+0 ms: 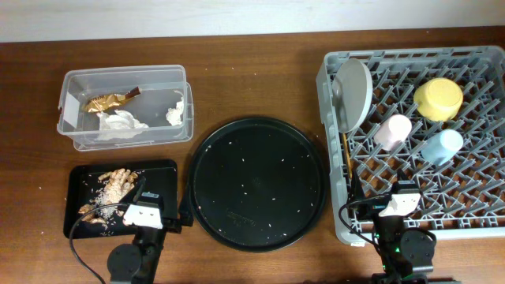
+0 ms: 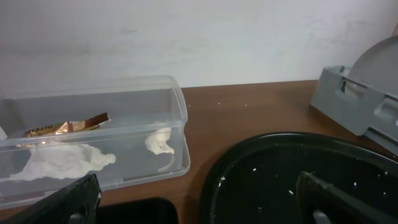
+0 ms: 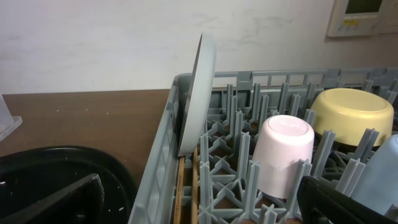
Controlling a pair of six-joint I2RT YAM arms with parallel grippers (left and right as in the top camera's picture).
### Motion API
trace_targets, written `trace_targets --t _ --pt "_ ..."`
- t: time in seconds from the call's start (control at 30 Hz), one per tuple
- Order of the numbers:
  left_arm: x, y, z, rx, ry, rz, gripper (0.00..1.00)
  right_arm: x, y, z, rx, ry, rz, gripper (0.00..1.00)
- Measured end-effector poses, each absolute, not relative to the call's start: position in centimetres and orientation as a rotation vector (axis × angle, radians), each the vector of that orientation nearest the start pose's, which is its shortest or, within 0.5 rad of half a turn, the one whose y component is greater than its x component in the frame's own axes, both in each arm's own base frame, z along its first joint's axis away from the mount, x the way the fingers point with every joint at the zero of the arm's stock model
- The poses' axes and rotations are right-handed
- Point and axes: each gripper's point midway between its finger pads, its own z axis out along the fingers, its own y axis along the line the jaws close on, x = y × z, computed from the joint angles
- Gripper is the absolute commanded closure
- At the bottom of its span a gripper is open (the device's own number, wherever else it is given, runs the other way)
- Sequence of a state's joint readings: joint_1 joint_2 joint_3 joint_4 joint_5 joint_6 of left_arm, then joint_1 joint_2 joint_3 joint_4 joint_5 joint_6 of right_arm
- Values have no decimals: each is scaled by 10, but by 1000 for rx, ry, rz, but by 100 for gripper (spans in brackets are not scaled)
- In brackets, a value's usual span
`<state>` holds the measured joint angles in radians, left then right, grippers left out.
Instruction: Sort waste into correct bins and load items into the dishwasher rack
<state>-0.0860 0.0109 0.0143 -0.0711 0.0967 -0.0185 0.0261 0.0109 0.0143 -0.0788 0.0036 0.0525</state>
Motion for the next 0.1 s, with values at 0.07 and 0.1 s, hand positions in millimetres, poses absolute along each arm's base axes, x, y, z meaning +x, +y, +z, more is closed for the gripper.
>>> trace_targets --t 0.07,0.1 --pt "243 -38 161 129 1635 -159 1 246 6 159 25 1646 57 2" --pt "243 -38 161 129 1635 -159 1 246 6 159 25 1646 57 2"
